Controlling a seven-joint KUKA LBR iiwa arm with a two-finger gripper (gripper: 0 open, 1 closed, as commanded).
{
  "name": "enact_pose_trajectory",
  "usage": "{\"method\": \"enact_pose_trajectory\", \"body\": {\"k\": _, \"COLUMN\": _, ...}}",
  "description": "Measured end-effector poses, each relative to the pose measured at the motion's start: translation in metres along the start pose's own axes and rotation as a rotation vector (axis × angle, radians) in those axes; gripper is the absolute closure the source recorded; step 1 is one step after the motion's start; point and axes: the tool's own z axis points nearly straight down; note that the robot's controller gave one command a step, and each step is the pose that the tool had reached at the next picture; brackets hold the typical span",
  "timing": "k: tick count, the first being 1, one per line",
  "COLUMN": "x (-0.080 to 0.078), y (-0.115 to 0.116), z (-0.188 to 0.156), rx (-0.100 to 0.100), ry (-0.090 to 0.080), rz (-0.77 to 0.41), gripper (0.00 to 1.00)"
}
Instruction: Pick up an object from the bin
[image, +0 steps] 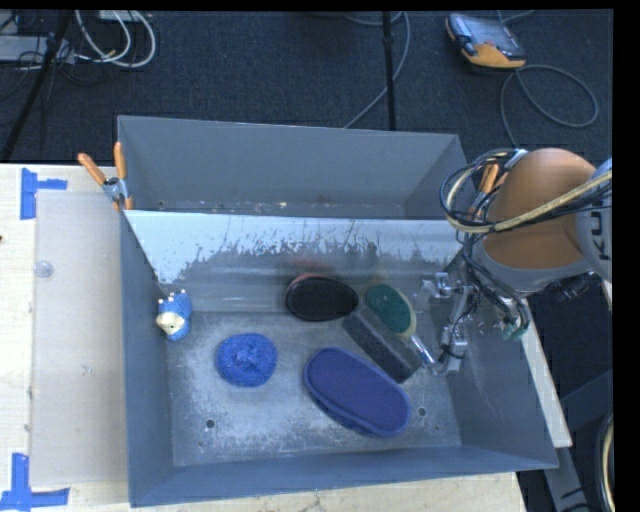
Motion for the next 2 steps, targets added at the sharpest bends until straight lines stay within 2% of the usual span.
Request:
{"method": "enact_pose_trajectory", "body": {"k": 1, "x": -0.001, "y": 0.0, "z": -0.005, "rx": 0.001, "ry": -0.006, "rz": -0.002, "gripper": 0.0}}
{"method": "enact_pose_trajectory", "body": {"k": 2, "x": -0.021, "y": 0.058, "z": 0.071, "rx": -0.001, "ry": 0.002, "rz": 0.018, "gripper": 1.0}}
